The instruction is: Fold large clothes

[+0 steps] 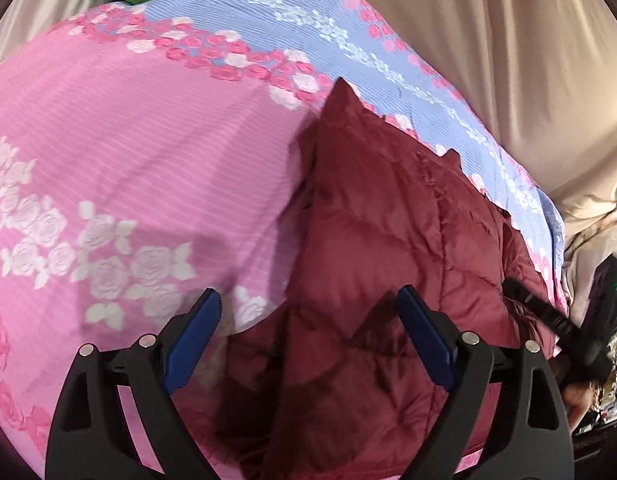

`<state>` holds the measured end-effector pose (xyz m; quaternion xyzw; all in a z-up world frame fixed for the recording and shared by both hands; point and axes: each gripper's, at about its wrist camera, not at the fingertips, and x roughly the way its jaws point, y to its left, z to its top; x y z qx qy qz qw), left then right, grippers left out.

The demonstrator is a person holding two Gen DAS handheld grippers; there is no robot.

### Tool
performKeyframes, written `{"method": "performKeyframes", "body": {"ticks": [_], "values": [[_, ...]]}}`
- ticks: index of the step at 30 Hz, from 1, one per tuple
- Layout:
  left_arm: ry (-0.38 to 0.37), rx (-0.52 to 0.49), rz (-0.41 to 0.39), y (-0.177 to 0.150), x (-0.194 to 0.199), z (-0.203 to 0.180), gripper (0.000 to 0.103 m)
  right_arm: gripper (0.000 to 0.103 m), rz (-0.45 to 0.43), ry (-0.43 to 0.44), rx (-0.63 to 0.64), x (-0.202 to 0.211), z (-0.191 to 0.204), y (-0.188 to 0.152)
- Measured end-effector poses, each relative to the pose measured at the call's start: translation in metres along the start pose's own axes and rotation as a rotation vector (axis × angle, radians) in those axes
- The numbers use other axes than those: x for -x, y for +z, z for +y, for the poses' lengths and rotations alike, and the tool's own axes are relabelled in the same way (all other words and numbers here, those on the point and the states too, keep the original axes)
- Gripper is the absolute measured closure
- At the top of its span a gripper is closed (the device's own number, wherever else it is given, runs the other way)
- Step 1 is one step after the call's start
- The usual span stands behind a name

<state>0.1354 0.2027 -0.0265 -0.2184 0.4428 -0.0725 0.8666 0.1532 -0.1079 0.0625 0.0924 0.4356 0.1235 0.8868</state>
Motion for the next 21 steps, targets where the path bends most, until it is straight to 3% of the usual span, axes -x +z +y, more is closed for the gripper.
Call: {"method": "performKeyframes", "body": {"ticks": [4, 8, 14, 19, 21], "values": [[-0.014, -0.009, 0.016, 0.002, -0.009, -0.004, 0.014, 0.077, -0.008, -0.042, 0.001, -0.012, -0.006, 0.028], [-0.01, -0.027, 0.002, 0.003, -0.015, -0.012, 0.009, 0.083, 0.07, -0.03, -0.027, -0.046, -0.022, 0.028], [-0.068, -0.046, 0.028, 0.007, -0.027, -0.026, 0.01, 0.086, 0.07, -0.011, -0.021, -0.062, -0.025, 0.03], [-0.07, -0.063, 0.043, 0.012, -0.035, -0.038, 0.031, 0.087, 0.045, 0.004, -0.021, -0.066, -0.027, 0.03], [-0.08, -0.064, 0.044, 0.014, -0.033, -0.042, 0.057, 0.087, 0.038, 0.006, -0.022, -0.067, -0.027, 0.03]]}}
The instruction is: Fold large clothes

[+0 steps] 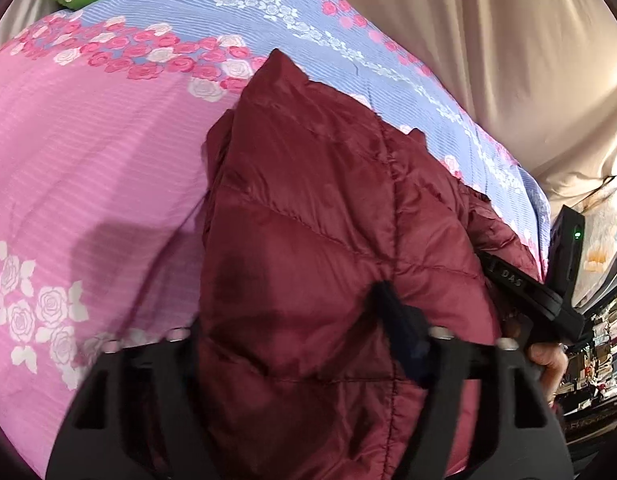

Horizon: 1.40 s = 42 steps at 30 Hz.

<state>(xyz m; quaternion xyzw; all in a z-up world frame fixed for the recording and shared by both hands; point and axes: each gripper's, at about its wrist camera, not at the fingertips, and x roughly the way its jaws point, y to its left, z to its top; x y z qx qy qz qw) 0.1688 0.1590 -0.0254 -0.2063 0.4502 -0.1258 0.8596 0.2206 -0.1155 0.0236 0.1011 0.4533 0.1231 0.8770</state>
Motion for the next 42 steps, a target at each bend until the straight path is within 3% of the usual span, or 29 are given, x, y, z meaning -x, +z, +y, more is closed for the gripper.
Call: {"method": "performKeyframes", "body": {"ticks": [3, 6, 10, 15, 19, 24, 27, 31, 39, 42], "values": [[-0.028, -0.023, -0.031, 0.004, 0.015, -0.013, 0.088, 0.087, -0.007, 0.007, -0.004, -0.001, -0.001, 0.001], [-0.066, -0.072, -0.102, 0.008, 0.042, -0.043, 0.093, 0.087, -0.012, 0.011, -0.001, 0.0, -0.001, 0.0], [-0.122, -0.16, -0.191, 0.009, 0.074, -0.089, 0.094, 0.086, -0.005, 0.023, 0.002, 0.0, -0.002, 0.002], [-0.176, -0.232, -0.226, 0.008, 0.082, -0.141, 0.094, 0.086, 0.024, 0.03, -0.015, 0.006, -0.002, 0.005], [-0.181, -0.261, -0.219, 0.005, 0.081, -0.161, 0.094, 0.084, -0.03, 0.097, -0.089, 0.059, -0.02, 0.001], [-0.179, -0.261, -0.225, 0.001, 0.084, -0.167, 0.094, 0.077, -0.044, 0.17, -0.012, 0.125, -0.027, -0.041], [-0.176, -0.262, -0.231, -0.003, 0.084, -0.171, 0.094, 0.084, 0.012, 0.204, 0.021, 0.117, -0.018, -0.064], [-0.182, -0.262, -0.234, -0.008, 0.088, -0.174, 0.094, 0.091, 0.092, 0.185, 0.063, 0.073, -0.004, -0.075], [-0.161, -0.256, -0.211, -0.016, 0.077, -0.178, 0.094, 0.099, 0.109, 0.249, 0.111, 0.041, 0.02, -0.064], [-0.164, -0.257, -0.21, -0.015, 0.077, -0.178, 0.094, 0.098, 0.099, 0.25, 0.087, 0.057, 0.014, -0.058]]}}
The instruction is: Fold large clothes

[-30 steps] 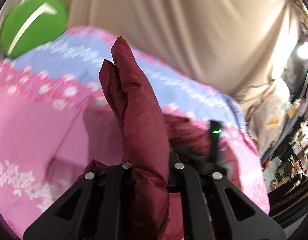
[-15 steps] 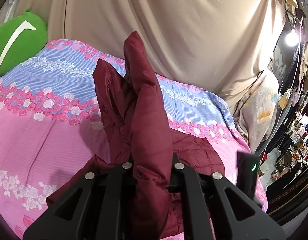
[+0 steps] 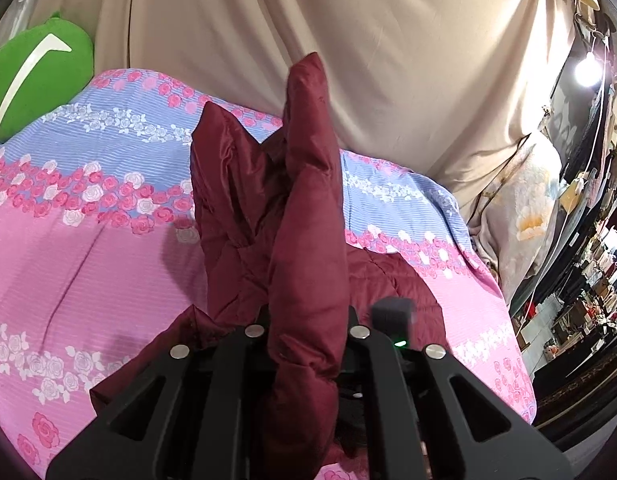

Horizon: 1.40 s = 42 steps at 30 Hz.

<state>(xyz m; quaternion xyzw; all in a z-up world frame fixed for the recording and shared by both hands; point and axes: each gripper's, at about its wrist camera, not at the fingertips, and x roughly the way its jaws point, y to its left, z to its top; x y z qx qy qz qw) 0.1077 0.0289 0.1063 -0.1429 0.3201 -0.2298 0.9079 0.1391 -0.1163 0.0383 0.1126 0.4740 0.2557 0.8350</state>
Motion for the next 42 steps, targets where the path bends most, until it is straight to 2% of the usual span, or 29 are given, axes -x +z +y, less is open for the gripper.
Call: {"method": "performKeyframes", "body": {"ticks": [3, 5, 10, 13, 15, 18, 21, 23, 25, 27, 31, 32, 34, 38, 42], "values": [[0.02, 0.013, -0.018, 0.001, 0.006, 0.007, 0.094, 0.096, -0.108, -0.035, -0.017, 0.035, -0.008, 0.017], [0.021, 0.029, -0.021, 0.002, 0.007, 0.012, 0.094, 0.096, -0.144, -0.055, -0.046, 0.047, -0.022, 0.038], [0.013, 0.038, -0.024, 0.002, 0.01, 0.015, 0.094, 0.099, -0.056, -0.117, -0.103, -0.002, -0.048, 0.077], [0.011, 0.018, -0.021, 0.003, 0.008, 0.01, 0.094, 0.099, 0.004, -0.083, -0.096, -0.041, -0.039, 0.092], [0.017, 0.001, -0.014, 0.003, 0.003, 0.006, 0.094, 0.099, 0.012, -0.083, -0.073, -0.058, -0.03, 0.099], [0.032, -0.017, -0.016, 0.004, -0.005, 0.0, 0.094, 0.099, 0.012, -0.045, -0.063, -0.068, -0.025, 0.107], [0.009, -0.013, 0.001, 0.006, -0.014, -0.005, 0.094, 0.099, 0.013, -0.004, -0.082, -0.066, -0.03, 0.107], [-0.004, -0.015, 0.013, 0.006, -0.018, -0.01, 0.094, 0.097, -0.012, 0.01, -0.104, -0.043, -0.034, 0.1], [-0.004, -0.03, 0.018, 0.006, -0.019, -0.016, 0.094, 0.097, -0.057, -0.013, -0.085, -0.007, -0.038, 0.09], [-0.008, -0.044, 0.019, 0.005, -0.019, -0.021, 0.094, 0.097, -0.104, -0.111, -0.069, 0.041, -0.048, 0.065], [-0.027, -0.087, 0.035, 0.003, -0.029, -0.043, 0.094, 0.097, -0.17, -0.226, -0.144, 0.107, -0.093, 0.009], [-0.035, -0.096, 0.041, 0.003, -0.033, -0.049, 0.094, 0.099, -0.175, -0.235, -0.171, 0.115, -0.101, -0.005], [-0.056, -0.12, 0.065, 0.001, -0.046, -0.066, 0.094, 0.099, -0.163, -0.184, -0.217, 0.115, -0.116, -0.023], [-0.068, -0.192, 0.124, -0.006, -0.076, -0.107, 0.094, 0.099, -0.144, -0.142, -0.222, 0.093, -0.124, -0.026], [-0.044, -0.245, 0.181, -0.021, -0.114, -0.141, 0.094, 0.1, -0.154, -0.114, -0.215, 0.101, -0.129, -0.03]]}}
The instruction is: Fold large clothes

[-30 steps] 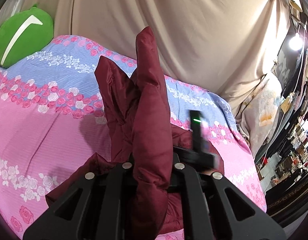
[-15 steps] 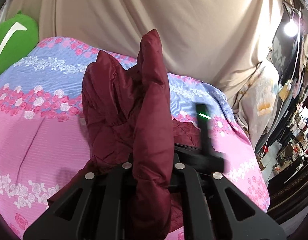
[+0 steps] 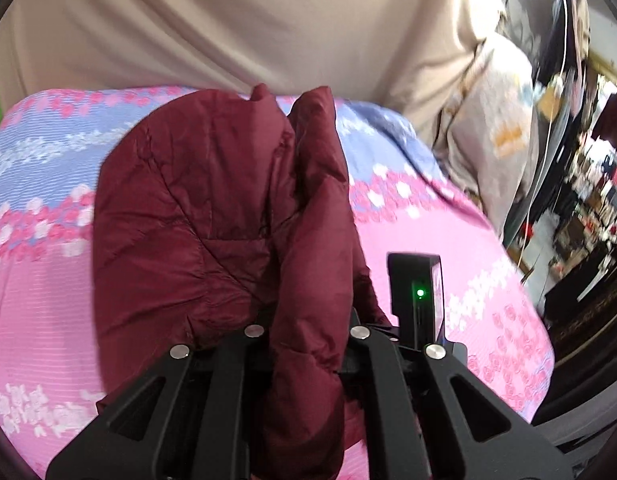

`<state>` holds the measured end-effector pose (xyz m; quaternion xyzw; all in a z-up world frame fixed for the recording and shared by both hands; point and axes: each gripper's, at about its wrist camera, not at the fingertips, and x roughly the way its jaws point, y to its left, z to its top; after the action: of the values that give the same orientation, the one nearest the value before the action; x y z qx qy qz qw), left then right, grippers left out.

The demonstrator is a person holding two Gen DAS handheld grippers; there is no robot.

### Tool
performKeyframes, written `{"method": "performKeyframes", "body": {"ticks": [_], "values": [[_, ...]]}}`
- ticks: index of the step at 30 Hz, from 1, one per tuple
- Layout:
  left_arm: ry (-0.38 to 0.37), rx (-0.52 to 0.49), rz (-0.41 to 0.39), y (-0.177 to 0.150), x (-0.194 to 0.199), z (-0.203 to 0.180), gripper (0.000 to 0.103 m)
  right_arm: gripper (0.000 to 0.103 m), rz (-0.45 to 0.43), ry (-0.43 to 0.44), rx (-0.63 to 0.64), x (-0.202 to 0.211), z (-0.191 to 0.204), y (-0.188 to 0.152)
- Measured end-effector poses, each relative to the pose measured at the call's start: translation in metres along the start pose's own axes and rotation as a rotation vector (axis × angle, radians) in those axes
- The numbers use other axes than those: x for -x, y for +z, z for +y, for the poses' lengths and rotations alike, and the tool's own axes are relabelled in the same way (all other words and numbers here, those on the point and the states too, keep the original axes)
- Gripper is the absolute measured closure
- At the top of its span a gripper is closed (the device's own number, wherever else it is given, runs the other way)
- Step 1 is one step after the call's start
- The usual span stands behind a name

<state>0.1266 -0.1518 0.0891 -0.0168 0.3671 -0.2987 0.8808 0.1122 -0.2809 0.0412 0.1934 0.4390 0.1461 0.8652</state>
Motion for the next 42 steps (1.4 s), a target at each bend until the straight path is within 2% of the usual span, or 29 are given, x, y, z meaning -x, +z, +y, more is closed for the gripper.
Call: {"method": "performKeyframes", "body": {"ticks": [3, 6, 9, 11, 13, 16, 17, 18, 21, 22, 23, 24, 25, 27, 28, 30, 32, 34, 35, 36, 37, 38, 39, 40, 42], "values": [[0.026, 0.001, 0.048, -0.002, -0.035, -0.016, 0.094, 0.1, -0.016, 0.065, -0.052, 0.019, -0.02, -0.003], [0.05, -0.008, 0.093, -0.009, -0.063, -0.026, 0.094, 0.098, -0.083, 0.099, -0.128, 0.066, -0.042, -0.01], [0.087, -0.041, 0.111, -0.015, -0.082, -0.038, 0.093, 0.095, -0.193, 0.08, -0.181, 0.122, -0.068, -0.028], [0.117, -0.076, 0.113, -0.02, -0.09, -0.046, 0.092, 0.095, -0.219, 0.05, -0.213, 0.141, -0.08, -0.04], [0.128, -0.091, 0.117, -0.025, -0.099, -0.052, 0.088, 0.095, -0.219, 0.026, -0.234, 0.152, -0.08, -0.057], [0.123, -0.124, 0.118, -0.031, -0.102, -0.061, 0.07, 0.095, -0.217, -0.009, -0.224, 0.161, -0.067, -0.077], [0.1, -0.131, 0.117, -0.03, -0.097, -0.063, 0.057, 0.094, -0.219, -0.014, -0.219, 0.163, -0.07, -0.076], [0.069, -0.127, 0.112, -0.029, -0.091, -0.065, 0.048, 0.094, -0.225, -0.02, -0.213, 0.165, -0.065, -0.077], [-0.062, -0.103, 0.045, -0.025, -0.041, -0.065, 0.039, 0.089, -0.266, -0.041, -0.182, 0.153, -0.049, -0.066], [-0.102, -0.096, 0.022, -0.023, -0.025, -0.062, 0.035, 0.081, -0.296, -0.05, -0.16, 0.163, -0.042, -0.066], [-0.143, -0.077, -0.008, -0.021, -0.004, -0.055, 0.024, 0.065, -0.327, -0.06, -0.136, 0.17, -0.036, -0.063], [-0.174, -0.039, -0.057, -0.019, 0.022, -0.043, 0.016, 0.057, -0.348, -0.063, -0.117, 0.165, -0.037, -0.052], [-0.18, -0.009, -0.094, -0.019, 0.038, -0.032, 0.014, 0.048, -0.381, -0.059, -0.082, 0.172, -0.028, -0.051], [-0.134, 0.057, -0.166, -0.02, 0.07, -0.004, 0.012, 0.042, -0.419, -0.034, -0.014, 0.173, -0.007, -0.047], [-0.076, 0.099, -0.199, -0.023, 0.083, 0.015, 0.012, 0.035, -0.426, -0.019, 0.012, 0.172, 0.001, -0.045], [0.028, 0.169, -0.213, -0.029, 0.093, 0.044, 0.012, 0.029, -0.419, 0.019, 0.084, 0.163, 0.024, -0.042], [0.067, 0.217, -0.187, -0.038, 0.089, 0.063, 0.013, 0.028, -0.391, 0.037, 0.134, 0.152, 0.043, -0.044], [0.075, 0.245, -0.135, -0.049, 0.077, 0.072, 0.013, 0.028, -0.347, 0.003, 0.176, 0.127, 0.058, -0.04], [0.079, 0.241, -0.106, -0.055, 0.07, 0.072, 0.014, 0.032, -0.336, -0.02, 0.185, 0.118, 0.06, -0.038], [0.085, 0.232, -0.085, -0.061, 0.064, 0.071, 0.017, 0.042, -0.325, -0.05, 0.192, 0.109, 0.063, -0.037], [0.091, 0.214, -0.063, -0.067, 0.057, 0.07, 0.018, 0.075, -0.317, -0.087, 0.194, 0.101, 0.064, -0.037], [0.093, 0.2, -0.047, -0.071, 0.053, 0.067, 0.022, 0.093, -0.3, -0.106, 0.181, 0.096, 0.061, -0.036], [0.084, 0.184, -0.031, -0.075, 0.048, 0.063, 0.024, 0.094, -0.293, -0.1, 0.146, 0.096, 0.054, -0.036], [0.078, 0.175, -0.022, -0.078, 0.046, 0.061, 0.026, 0.097, -0.315, -0.064, 0.084, 0.103, 0.04, -0.038], [0.058, 0.155, -0.003, -0.079, 0.038, 0.055, 0.032, 0.098, -0.362, -0.046, 0.001, 0.119, 0.017, -0.047]]}}
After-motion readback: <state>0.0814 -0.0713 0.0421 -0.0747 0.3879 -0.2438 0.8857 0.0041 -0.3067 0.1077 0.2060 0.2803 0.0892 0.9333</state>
